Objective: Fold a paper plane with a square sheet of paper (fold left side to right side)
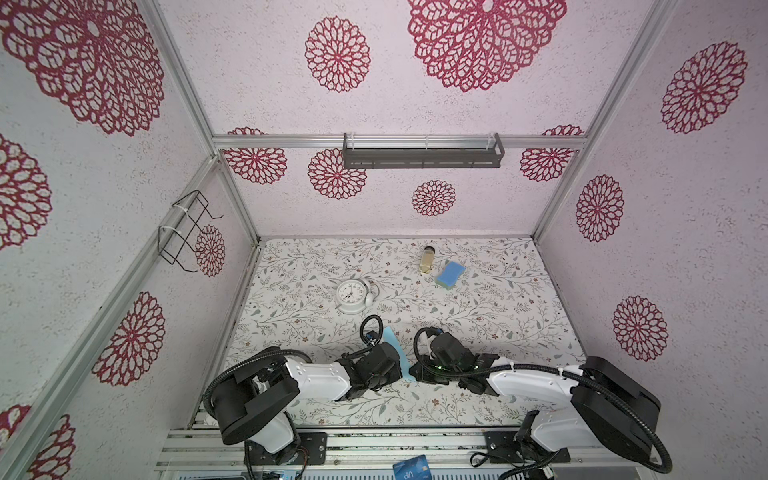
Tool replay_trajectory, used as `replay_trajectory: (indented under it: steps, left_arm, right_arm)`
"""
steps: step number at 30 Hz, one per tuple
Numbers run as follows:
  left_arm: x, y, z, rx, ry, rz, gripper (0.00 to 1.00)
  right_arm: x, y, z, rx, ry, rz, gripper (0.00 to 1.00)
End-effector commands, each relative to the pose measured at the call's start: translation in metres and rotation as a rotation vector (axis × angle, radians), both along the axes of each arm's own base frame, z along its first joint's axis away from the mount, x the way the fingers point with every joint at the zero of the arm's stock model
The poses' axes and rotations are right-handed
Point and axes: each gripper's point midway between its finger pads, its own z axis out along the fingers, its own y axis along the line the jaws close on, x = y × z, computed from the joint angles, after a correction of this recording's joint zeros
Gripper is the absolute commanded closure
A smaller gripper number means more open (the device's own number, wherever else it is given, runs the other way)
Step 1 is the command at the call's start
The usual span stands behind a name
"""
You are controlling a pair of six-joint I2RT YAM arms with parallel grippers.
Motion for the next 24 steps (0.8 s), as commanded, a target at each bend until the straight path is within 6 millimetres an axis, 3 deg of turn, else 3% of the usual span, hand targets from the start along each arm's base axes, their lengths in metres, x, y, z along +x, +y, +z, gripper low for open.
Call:
replay_trajectory:
  steps: [1,12,24]
  left_arm:
    - [-0.015,0.008,-0.019,0.039,0.082,0.054,1.0]
    - [-0.022,0.005,-0.026,0.023,0.121,0.135,1.0]
    - [-0.026,0.007,-0.032,0.025,0.138,0.172,1.0]
  right_arm:
    - [0.007,0.01,0.005,0.023,-0.013,0.014,1.0]
    - [0.001,-0.001,-0.023,-0.022,0.029,-0.013,1.0]
    - [-0.02,-0.035,-0.047,-0.087,0.067,-0.054,1.0]
